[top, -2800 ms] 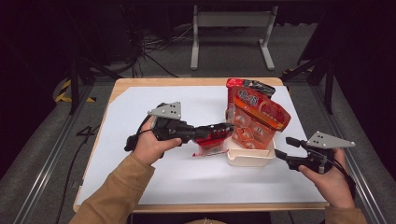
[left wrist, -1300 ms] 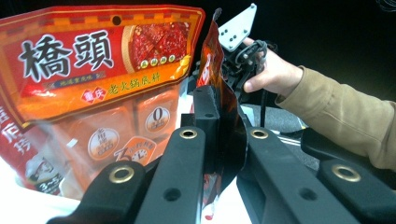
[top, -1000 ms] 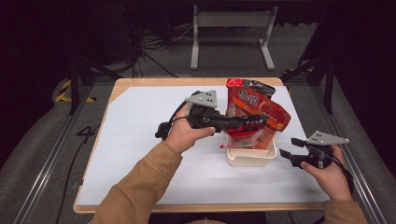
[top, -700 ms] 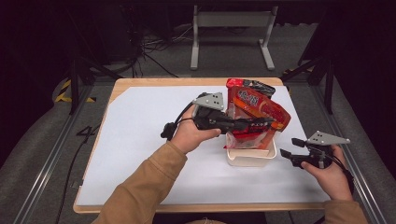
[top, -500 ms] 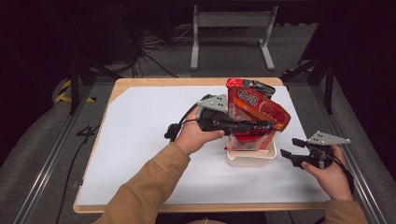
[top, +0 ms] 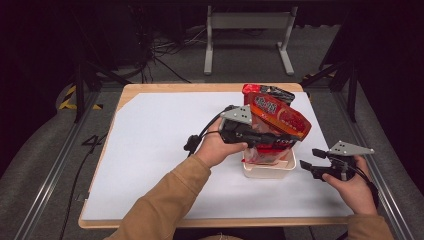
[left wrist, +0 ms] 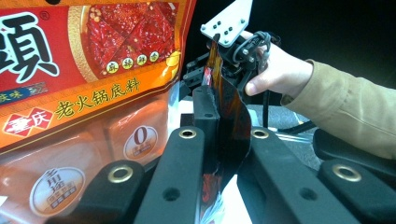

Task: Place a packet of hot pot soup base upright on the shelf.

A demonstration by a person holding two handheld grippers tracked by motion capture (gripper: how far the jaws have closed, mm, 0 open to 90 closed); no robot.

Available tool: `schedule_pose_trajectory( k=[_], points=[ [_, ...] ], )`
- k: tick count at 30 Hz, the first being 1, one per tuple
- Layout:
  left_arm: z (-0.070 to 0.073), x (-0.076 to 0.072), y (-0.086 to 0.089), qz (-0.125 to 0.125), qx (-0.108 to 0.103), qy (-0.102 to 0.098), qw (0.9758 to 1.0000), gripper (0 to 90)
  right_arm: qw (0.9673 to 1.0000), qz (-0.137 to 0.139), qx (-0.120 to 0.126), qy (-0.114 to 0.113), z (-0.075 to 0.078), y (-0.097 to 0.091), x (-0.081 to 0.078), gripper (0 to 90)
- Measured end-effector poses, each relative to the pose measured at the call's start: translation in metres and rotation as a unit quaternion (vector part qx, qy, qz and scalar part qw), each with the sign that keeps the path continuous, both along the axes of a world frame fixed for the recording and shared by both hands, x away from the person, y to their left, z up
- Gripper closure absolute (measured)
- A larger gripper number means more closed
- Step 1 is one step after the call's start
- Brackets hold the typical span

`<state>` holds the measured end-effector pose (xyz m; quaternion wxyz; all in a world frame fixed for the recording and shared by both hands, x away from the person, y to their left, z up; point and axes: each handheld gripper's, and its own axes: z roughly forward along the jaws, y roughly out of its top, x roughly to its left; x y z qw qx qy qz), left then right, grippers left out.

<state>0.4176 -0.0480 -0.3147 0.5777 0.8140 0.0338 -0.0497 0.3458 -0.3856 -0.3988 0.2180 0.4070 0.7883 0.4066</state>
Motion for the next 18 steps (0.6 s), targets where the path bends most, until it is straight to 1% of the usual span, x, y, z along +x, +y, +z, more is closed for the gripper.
schedule_pose_trajectory(
  k=[4,7,13,18],
  points=[
    [-0.004,0.0,-0.006,0.002,-0.002,0.002,1.0,89.2,1.0,-0.001,0.002,0.001,0.0,-0.001,0.0,31.3],
    [-0.007,0.002,-0.011,0.001,-0.001,-0.003,1.0,89.2,1.0,0.0,0.002,0.001,0.0,-0.001,0.0,31.3],
    [-0.014,0.003,-0.018,0.002,0.001,-0.003,1.0,89.2,1.0,0.0,0.003,0.002,-0.001,-0.002,0.0,31.2],
    [-0.021,0.003,-0.022,0.002,0.0,0.002,1.0,89.1,1.0,0.001,0.003,0.002,-0.001,-0.001,0.0,31.0]
  ],
)
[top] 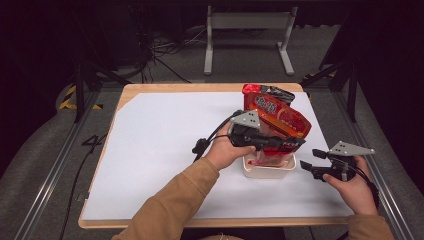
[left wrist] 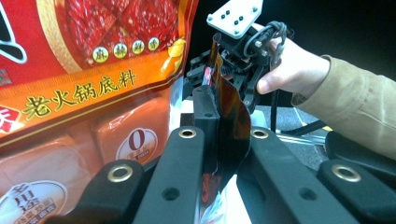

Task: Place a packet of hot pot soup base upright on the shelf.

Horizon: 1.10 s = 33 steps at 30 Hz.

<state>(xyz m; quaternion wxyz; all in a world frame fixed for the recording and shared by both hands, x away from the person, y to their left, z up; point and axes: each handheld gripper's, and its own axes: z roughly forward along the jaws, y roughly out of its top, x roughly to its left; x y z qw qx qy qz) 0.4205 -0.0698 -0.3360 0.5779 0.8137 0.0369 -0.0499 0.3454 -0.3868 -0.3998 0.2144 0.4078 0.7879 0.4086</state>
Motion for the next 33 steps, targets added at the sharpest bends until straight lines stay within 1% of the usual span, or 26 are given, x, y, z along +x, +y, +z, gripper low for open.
schedule_pose_trajectory(
  k=[3,8,11,17,20,21,22,23,24,25,26,28,29,31,33],
  points=[
    [-0.004,0.0,-0.001,0.001,0.001,0.004,1.0,88.9,1.0,0.0,0.0,0.0,0.0,0.0,0.0,30.9],
    [-0.01,0.001,0.001,0.002,0.008,0.004,1.0,88.6,1.0,0.0,0.0,0.002,0.0,0.0,0.0,30.8],
    [-0.014,0.001,0.004,0.006,0.011,0.011,0.9999,88.0,1.0,0.0,0.0,0.003,-0.001,0.001,0.0,30.6],
    [-0.018,0.002,0.011,0.01,0.023,0.011,0.9996,85.7,1.0,0.001,0.0,0.005,-0.002,0.001,0.001,30.3],
    [-0.019,0.002,0.013,0.013,0.018,0.014,0.9997,80.3,1.0,0.0,0.0,0.005,-0.001,0.001,0.001,30.1],
    [-0.019,0.002,0.015,0.014,0.014,0.016,0.9997,80.3,1.0,0.0,0.0,0.004,-0.001,0.001,0.001,29.9],
    [-0.018,0.002,0.016,0.017,0.013,0.014,0.9997,77.0,1.0,0.0,0.001,0.005,-0.001,0.001,0.0,29.6],
    [-0.017,0.002,0.017,0.02,0.011,0.014,0.9996,70.4,1.0,-0.001,0.0,0.004,-0.001,0.001,0.0,29.5],
    [-0.016,0.001,0.019,0.03,0.009,0.009,0.9995,56.0,1.0,-0.002,0.0,0.004,-0.001,0.001,0.0,29.3],
    [-0.016,0.001,0.019,0.03,0.009,0.009,0.9995,52.7,1.0,-0.002,0.0,0.004,-0.001,0.001,0.0,29.2],
    [-0.016,0.001,0.02,0.031,0.007,0.013,0.9994,52.7,1.0,-0.002,0.0,0.004,-0.001,0.001,0.0,29.2],
    [-0.015,0.0,0.022,0.038,0.009,0.018,0.9991,45.0,1.0,-0.002,0.0,0.004,-0.001,0.001,0.0,28.9],
    [-0.014,-0.001,0.024,0.044,0.009,0.015,0.9989,40.2,1.0,-0.002,0.001,0.004,-0.001,0.001,0.0,28.7],
    [-0.012,-0.002,0.027,0.049,0.007,0.017,0.9986,36.7,1.0,-0.003,0.001,0.003,-0.001,0.001,0.0,28.4],
    [-0.008,-0.004,0.034,0.063,0.01,0.015,0.9979,31.4,1.0,-0.002,0.001,0.002,-0.001,0.001,0.0,27.7]
  ],
)
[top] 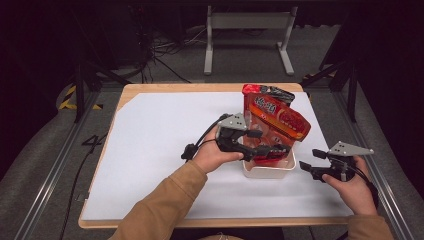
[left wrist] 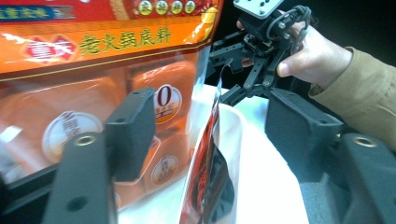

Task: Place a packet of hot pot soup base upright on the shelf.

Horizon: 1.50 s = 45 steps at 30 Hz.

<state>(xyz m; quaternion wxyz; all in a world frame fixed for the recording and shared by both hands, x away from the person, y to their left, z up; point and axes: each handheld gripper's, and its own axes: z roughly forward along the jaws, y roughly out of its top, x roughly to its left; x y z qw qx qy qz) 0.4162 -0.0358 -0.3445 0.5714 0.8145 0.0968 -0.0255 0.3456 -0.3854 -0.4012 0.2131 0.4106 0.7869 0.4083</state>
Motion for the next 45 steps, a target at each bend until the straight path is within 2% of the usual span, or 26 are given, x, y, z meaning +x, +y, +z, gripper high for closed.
schedule_pose_trajectory(
  k=[9,12,14,18,21,26,31,34,35,36,38,42,45],
  points=[
    [0.009,-0.011,0.037,0.043,0.025,-0.01,0.9987,26.1,0.9998,0.008,0.004,-0.016,0.001,0.001,-0.001,26.4],
    [0.01,-0.014,0.056,0.05,0.022,-0.006,0.9985,24.3,0.9997,0.012,0.005,-0.021,0.001,0.002,-0.002,25.9],
    [0.01,-0.015,0.063,0.053,0.02,-0.004,0.9984,24.0,0.9997,0.013,0.005,-0.022,0.001,0.002,-0.002,25.7],
    [0.011,-0.02,0.091,0.078,0.024,-0.008,0.9967,23.1,0.9996,0.016,0.004,-0.024,0.001,0.004,-0.002,24.1],
    [0.009,-0.023,0.109,0.102,0.032,-0.006,0.9942,23.0,0.9995,0.017,0.004,-0.024,-0.001,0.004,-0.002,23.2],
    [0.003,-0.029,0.152,0.146,0.051,-0.007,0.9879,21.7,0.9992,0.026,0.007,-0.03,-0.002,0.007,-0.002,21.1],
    [-0.006,-0.036,0.182,0.176,0.058,-0.007,0.9827,20.9,0.999,0.026,0.006,-0.036,-0.003,0.008,-0.002,20.2],
    [-0.013,-0.041,0.199,0.191,0.065,-0.007,0.9794,20.4,0.9992,0.028,0.004,-0.029,-0.006,0.009,-0.002,19.2],
    [-0.015,-0.042,0.204,0.197,0.065,-0.005,0.9783,20.2,0.9993,0.027,0.003,-0.027,-0.008,0.009,-0.002,19.2],
    [-0.015,-0.042,0.204,0.197,0.065,-0.005,0.9783,20.0,0.9993,0.026,0.002,-0.027,-0.008,0.008,-0.001,19.1],
    [-0.02,-0.045,0.214,0.21,0.066,-0.003,0.9755,19.8,0.9993,0.024,0.001,-0.028,-0.009,0.008,-0.001,18.9],
    [-0.028,-0.048,0.227,0.226,0.064,-0.001,0.972,18.8,0.9993,0.02,0.003,-0.03,-0.011,0.006,-0.001,18.8],
    [-0.034,-0.05,0.236,0.24,0.061,-0.007,0.9688,18.4,0.9993,0.019,0.004,-0.031,-0.013,0.005,0.0,18.4]
  ],
)
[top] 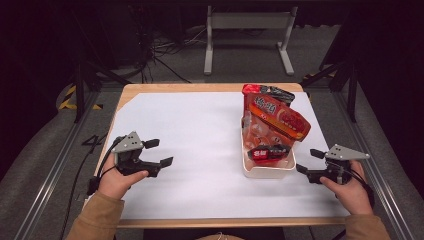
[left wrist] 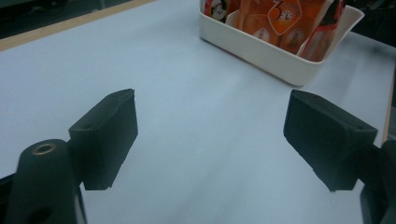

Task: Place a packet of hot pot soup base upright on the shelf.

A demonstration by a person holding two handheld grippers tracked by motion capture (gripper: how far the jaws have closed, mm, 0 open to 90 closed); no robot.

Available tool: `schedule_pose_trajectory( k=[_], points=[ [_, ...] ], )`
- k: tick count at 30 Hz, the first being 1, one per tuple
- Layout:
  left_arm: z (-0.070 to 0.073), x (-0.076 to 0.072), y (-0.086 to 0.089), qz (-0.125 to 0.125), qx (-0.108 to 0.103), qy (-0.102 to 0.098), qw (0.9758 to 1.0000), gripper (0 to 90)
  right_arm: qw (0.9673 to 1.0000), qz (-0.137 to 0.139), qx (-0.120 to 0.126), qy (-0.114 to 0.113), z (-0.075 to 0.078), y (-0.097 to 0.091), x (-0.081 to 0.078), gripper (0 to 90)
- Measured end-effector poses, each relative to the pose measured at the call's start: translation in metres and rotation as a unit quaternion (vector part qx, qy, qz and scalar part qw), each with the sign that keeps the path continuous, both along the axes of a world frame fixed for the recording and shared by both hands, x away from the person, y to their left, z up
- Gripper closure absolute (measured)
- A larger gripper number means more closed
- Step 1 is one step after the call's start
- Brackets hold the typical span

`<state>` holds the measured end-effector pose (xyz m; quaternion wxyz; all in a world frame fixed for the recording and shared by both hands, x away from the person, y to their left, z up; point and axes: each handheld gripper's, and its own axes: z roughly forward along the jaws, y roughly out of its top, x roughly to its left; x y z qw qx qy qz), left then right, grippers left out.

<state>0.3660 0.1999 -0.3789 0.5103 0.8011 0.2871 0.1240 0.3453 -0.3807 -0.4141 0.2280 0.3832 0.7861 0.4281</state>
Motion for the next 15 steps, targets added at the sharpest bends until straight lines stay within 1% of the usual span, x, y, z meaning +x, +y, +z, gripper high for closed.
schedule_pose_trajectory(
  k=[1,4,6,7,9,10,15],
  points=[
    [0.0,0.0,0.0,0.0,0.0,0.0,1.0,18.3,1.0,0.0,0.0,-0.001,0.0,0.0,0.0,18.4],
    [-0.005,-0.002,0.007,0.012,-0.011,0.006,0.9999,18.1,1.0,-0.001,0.0,-0.003,-0.001,-0.001,0.0,18.3],
    [-0.008,-0.002,0.011,0.017,-0.009,0.012,0.9997,18.1,1.0,-0.002,0.0,-0.003,-0.002,-0.001,0.0,18.2],
    [-0.008,-0.002,0.014,0.023,-0.015,0.012,0.9996,18.0,1.0,-0.003,-0.001,-0.004,-0.002,-0.002,0.0,18.1],
    [-0.008,-0.002,0.015,0.024,-0.014,0.012,0.9995,17.8,1.0,-0.003,-0.001,-0.004,-0.002,-0.002,0.0,18.1],
    [-0.008,-0.002,0.015,0.025,-0.017,0.012,0.9995,17.8,1.0,-0.003,-0.002,-0.005,-0.002,-0.002,0.0,18.1],
    [-0.01,-0.002,0.018,0.031,-0.012,0.019,0.9993,17.4,1.0,-0.002,-0.002,-0.007,-0.002,0.001,0.001,17.8]
  ],
)
